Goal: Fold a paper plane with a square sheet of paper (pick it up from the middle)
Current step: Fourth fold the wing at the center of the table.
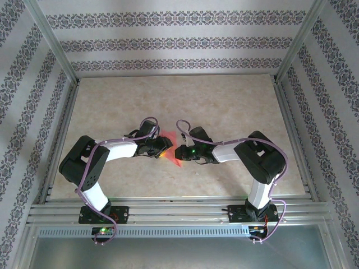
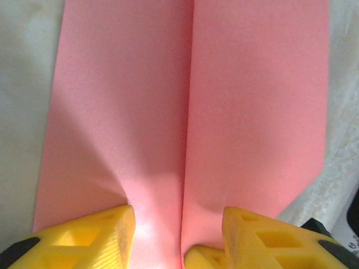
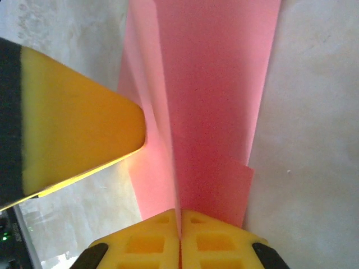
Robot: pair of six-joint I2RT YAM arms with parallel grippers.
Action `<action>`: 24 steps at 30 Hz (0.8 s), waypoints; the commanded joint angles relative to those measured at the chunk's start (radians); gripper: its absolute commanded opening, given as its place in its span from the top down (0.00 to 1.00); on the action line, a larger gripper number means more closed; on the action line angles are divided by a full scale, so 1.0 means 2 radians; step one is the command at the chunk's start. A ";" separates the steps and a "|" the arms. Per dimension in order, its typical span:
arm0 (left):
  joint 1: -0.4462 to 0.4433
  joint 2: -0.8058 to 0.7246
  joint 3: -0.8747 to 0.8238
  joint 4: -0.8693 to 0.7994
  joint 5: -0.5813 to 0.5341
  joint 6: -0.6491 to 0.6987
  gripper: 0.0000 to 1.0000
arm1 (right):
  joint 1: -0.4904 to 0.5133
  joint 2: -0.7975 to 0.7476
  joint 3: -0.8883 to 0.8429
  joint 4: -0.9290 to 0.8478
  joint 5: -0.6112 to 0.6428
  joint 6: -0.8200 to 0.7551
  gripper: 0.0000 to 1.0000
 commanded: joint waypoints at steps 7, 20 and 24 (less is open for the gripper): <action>-0.009 -0.031 -0.026 0.029 -0.002 0.004 0.54 | -0.022 0.036 -0.025 0.112 -0.076 0.060 0.96; -0.009 -0.048 -0.006 0.036 0.007 0.019 0.59 | -0.037 0.062 -0.042 0.160 -0.111 0.095 0.96; -0.009 -0.022 0.004 0.041 0.014 0.021 0.60 | -0.042 0.066 -0.045 0.164 -0.116 0.104 0.96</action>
